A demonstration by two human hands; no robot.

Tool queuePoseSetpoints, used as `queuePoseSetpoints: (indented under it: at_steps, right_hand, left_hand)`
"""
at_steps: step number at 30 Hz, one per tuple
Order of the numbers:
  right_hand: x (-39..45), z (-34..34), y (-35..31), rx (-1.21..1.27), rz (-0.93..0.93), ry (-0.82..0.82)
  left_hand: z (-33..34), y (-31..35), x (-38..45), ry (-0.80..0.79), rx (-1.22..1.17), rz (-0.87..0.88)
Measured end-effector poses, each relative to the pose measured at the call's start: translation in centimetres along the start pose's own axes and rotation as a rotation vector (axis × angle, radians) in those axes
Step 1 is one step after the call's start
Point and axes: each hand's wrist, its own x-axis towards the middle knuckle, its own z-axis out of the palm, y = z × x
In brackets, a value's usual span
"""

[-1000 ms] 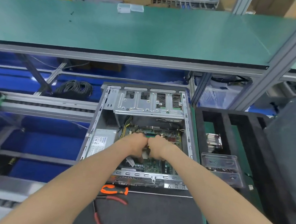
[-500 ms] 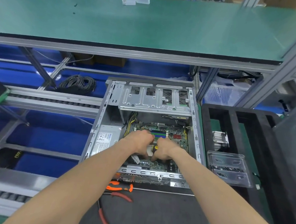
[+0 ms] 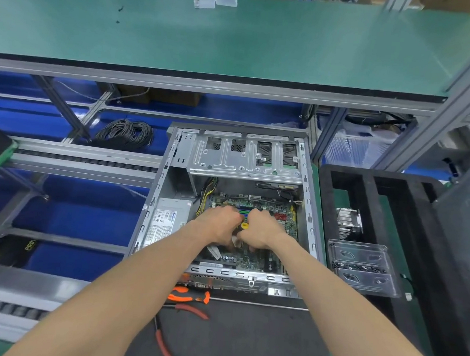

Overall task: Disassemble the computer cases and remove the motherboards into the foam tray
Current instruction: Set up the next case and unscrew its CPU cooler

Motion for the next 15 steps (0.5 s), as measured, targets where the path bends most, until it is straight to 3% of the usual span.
queuePoseSetpoints:
  at_steps: [8, 11, 15]
  right_hand:
    - [-0.24, -0.65, 0.00, 0.085, 0.053, 0.069]
    - [0.07, -0.54, 0.27, 0.109, 0.096, 0.157]
    - [0.51, -0.32, 0.46, 0.140, 0.114, 0.157]
  left_hand:
    - [0.59, -0.16, 0.35, -0.047, -0.066, -0.091]
    - [0.91, -0.22, 0.47, -0.048, -0.089, -0.088]
    - [0.90, -0.27, 0.46, -0.041, -0.090, -0.072]
